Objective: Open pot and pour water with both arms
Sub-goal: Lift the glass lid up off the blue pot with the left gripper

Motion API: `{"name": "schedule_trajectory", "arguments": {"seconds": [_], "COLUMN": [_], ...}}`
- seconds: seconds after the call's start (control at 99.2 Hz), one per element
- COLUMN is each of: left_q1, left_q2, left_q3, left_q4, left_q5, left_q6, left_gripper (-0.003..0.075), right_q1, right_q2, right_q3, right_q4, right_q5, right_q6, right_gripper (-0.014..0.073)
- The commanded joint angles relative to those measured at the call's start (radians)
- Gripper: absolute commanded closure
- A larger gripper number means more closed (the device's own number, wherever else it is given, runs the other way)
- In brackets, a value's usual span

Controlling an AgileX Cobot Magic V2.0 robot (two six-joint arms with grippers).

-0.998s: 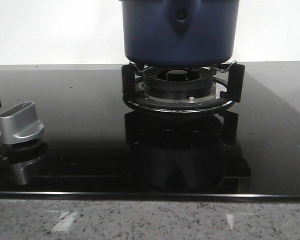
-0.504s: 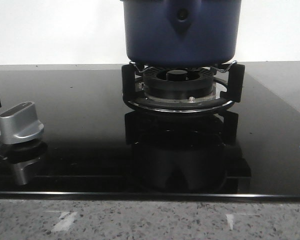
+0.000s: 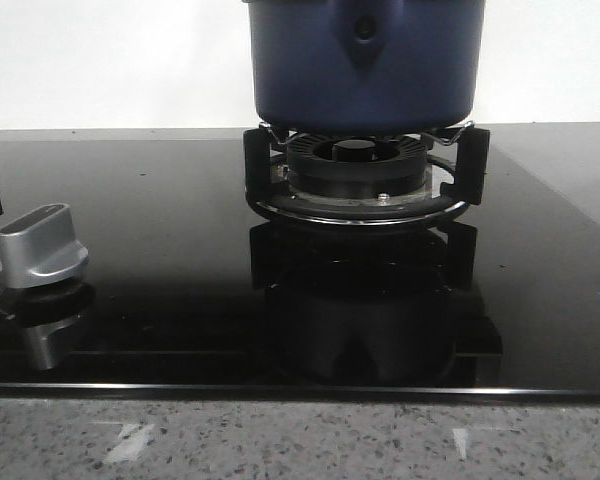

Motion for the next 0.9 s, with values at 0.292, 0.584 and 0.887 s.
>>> {"name": "schedule_trajectory", "arguments": {"seconds": [0.292,0.584,0.887], "left_q1": [-0.008,-0.008,0.006], "left_q2": [-0.042,-0.042,-0.071], "left_q3": [-0.124,-0.124,-0.124], "left_q4": [-0.064,-0.064,-0.064], "left_q5": [0.062,0.111,0.114], "left_q6": [-0.042,-0.071,-0.071], "left_gripper": [0.0469,0.0469,0.0469], "right_q1": [0.003,0.003,0.003], "right_q2": [0.022,0.022,0.022], "right_q3": [-0.032,-0.032,-0.032], "right_q4": [0.008,0.008,0.008], "right_q5": [-0.065,-0.065,-0.059], "right_q6": [-0.008,-0.008,-0.008], "right_gripper": [0.0242,0.0243,0.0243]}}
